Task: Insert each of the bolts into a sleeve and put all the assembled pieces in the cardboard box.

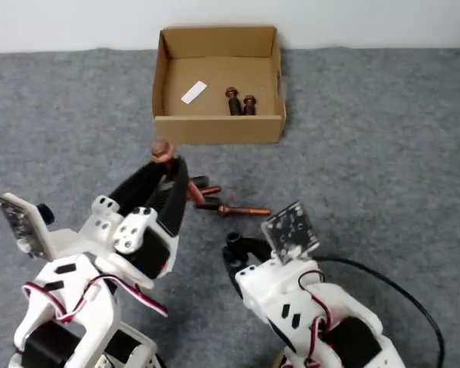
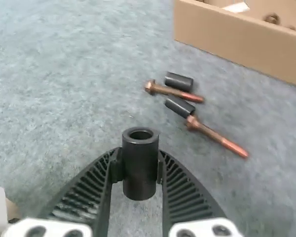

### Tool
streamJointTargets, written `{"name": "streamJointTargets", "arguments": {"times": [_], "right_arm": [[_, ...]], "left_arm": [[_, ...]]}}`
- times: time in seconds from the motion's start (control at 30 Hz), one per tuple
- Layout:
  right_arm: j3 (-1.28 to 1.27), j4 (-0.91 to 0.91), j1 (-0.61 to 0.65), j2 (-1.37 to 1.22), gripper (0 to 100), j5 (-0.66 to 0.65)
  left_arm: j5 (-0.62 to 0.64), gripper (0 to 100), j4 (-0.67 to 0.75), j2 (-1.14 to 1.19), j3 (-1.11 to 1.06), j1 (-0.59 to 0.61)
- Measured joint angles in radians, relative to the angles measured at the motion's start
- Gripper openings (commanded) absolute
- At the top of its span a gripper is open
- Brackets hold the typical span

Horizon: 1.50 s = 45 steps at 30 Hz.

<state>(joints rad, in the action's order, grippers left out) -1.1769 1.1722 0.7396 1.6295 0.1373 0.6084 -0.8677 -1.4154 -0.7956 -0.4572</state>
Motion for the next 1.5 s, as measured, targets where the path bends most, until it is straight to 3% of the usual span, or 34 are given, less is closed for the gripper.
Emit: {"name": "streamJointTargets", "arguments": {"times": [0.43,1.37,1.5], "right_arm": [[-0.011,-0.137,0.006,0.04,0.8,-0.183],[-0.008,-0.137,0.006,0.04,0.8,-0.192],[-0.009,-0.137,0.009,0.038,0.8,-0.192]], "left_arm": [[0.012,0,0.002,0.0,-0.107,-0.064],[0.015,0,0.017,0.0,-0.269,-0.114],[0.015,0,-0.077,-0.011,-0.262,-0.137]]}}
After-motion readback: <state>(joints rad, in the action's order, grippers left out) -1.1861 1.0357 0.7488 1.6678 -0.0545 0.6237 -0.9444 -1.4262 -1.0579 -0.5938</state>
